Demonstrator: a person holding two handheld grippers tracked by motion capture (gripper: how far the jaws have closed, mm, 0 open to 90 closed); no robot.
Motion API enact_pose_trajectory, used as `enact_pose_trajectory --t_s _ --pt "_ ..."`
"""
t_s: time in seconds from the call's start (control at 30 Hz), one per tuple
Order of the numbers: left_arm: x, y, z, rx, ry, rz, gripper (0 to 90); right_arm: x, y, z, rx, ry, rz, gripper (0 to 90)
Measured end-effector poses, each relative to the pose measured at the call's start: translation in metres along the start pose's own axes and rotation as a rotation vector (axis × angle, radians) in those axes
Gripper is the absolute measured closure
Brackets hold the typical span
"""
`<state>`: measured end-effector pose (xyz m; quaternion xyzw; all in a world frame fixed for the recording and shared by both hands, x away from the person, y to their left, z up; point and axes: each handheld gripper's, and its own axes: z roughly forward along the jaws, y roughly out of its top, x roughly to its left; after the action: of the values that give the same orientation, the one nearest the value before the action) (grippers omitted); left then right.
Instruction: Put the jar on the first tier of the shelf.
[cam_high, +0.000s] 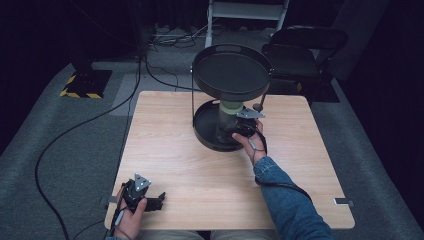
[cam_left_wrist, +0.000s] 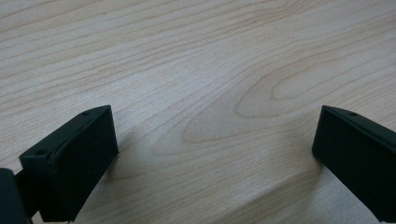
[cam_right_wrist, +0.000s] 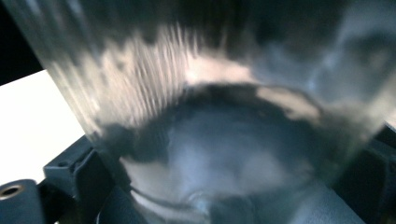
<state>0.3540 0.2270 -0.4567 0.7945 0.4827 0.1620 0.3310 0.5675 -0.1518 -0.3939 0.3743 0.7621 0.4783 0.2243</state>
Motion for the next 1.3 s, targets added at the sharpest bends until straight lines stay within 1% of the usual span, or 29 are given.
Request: enact_pose_trajectory --t_s 0.07,0.13,0.17,0.3,0.43,0.63,0.73,0.77,0.8,1.0,1.3 --pt "0.0 0.0 0.0 0.0 0.0 0.001 0.0 0.0 0.0 -0.002 0.007 0.006 0.012 4.0" --pt "0.0 0.0 0.0 0.0 0.0 0.0 0.1 -0.001 0.001 -0.006 0.004 0.004 0.002 3.9" --pt "0.0 0.0 0.0 0.0 0.0 -0.001 0.1 0.0 0.002 -0.009 0.008 0.005 0.006 3.9" --pt "0.0 0.0 0.0 0.0 0.0 0.0 0.1 -0.002 0.005 -0.017 0.014 0.003 -0.022 3.2" --pt "0.0 0.0 0.0 0.0 0.0 0.0 0.1 -0.002 0.006 -0.026 0.017 0.005 -0.026 3.2" --pt "0.0 0.0 0.0 0.0 0.0 0.0 0.1 -0.002 0.008 -0.039 0.025 0.012 -0.059 3.4" --pt "0.0 0.0 0.0 0.0 0.0 -0.001 0.1 -0.003 0.009 -0.047 0.021 0.019 -0.057 3.4" --pt "0.0 0.0 0.0 0.0 0.0 -0.001 0.1 -0.003 0.01 -0.052 0.025 0.019 -0.062 3.5" --pt "0.0 0.0 0.0 0.0 0.0 -0.001 0.1 -0.003 0.01 -0.052 0.025 0.019 -0.062 3.5" --pt "0.0 0.0 0.0 0.0 0.0 0.0 0.1 -0.006 0.014 -0.069 0.026 0.019 -0.069 3.5" --pt "0.0 0.0 0.0 0.0 0.0 0.001 0.1 -0.008 0.016 -0.089 0.022 0.024 -0.072 3.5"
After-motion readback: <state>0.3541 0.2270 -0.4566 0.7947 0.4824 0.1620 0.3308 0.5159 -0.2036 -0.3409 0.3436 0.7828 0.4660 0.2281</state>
